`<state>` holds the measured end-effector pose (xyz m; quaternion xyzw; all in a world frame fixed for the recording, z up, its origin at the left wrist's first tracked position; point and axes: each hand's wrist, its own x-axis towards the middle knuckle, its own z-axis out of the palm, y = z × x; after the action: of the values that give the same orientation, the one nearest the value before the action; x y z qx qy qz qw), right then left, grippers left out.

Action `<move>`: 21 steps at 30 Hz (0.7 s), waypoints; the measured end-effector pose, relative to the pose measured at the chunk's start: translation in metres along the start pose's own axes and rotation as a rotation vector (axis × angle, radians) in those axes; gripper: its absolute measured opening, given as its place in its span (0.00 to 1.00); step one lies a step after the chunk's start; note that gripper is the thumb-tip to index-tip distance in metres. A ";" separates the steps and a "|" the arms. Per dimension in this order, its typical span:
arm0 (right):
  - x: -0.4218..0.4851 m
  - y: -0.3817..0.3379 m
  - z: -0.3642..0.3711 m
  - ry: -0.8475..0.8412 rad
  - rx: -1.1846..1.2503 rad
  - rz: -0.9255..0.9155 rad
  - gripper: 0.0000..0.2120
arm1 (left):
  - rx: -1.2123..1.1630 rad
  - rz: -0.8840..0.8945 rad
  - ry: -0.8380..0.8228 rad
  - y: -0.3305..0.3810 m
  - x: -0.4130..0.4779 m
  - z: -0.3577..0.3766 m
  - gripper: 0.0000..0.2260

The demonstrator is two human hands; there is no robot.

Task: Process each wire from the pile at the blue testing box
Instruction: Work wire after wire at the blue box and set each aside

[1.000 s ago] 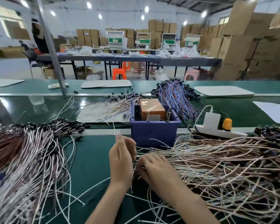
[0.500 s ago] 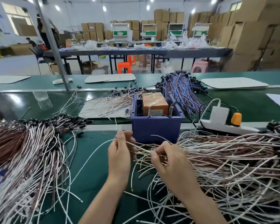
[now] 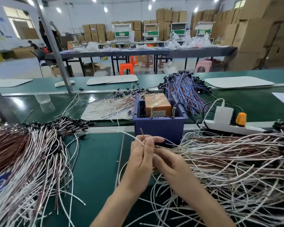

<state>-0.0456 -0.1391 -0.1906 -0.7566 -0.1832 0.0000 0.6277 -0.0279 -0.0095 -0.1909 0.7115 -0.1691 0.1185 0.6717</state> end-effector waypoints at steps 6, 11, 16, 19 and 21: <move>0.000 -0.001 0.000 0.002 0.153 0.080 0.07 | -0.090 -0.141 -0.028 0.006 0.002 -0.004 0.16; -0.001 0.004 0.000 0.043 0.030 0.081 0.07 | -0.449 -0.392 0.467 0.002 0.024 -0.039 0.09; 0.000 0.007 0.000 0.112 0.099 0.090 0.07 | 0.092 -0.348 0.601 -0.015 0.022 -0.062 0.18; 0.001 0.005 -0.002 0.278 0.154 0.105 0.09 | 0.420 -0.203 0.390 -0.015 0.012 -0.047 0.24; 0.002 0.006 -0.006 0.426 0.219 0.128 0.10 | 0.598 -0.129 0.258 -0.015 0.008 -0.033 0.24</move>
<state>-0.0407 -0.1455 -0.1944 -0.6771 0.0026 -0.1002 0.7290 -0.0131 0.0234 -0.1994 0.8655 0.0052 0.2091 0.4552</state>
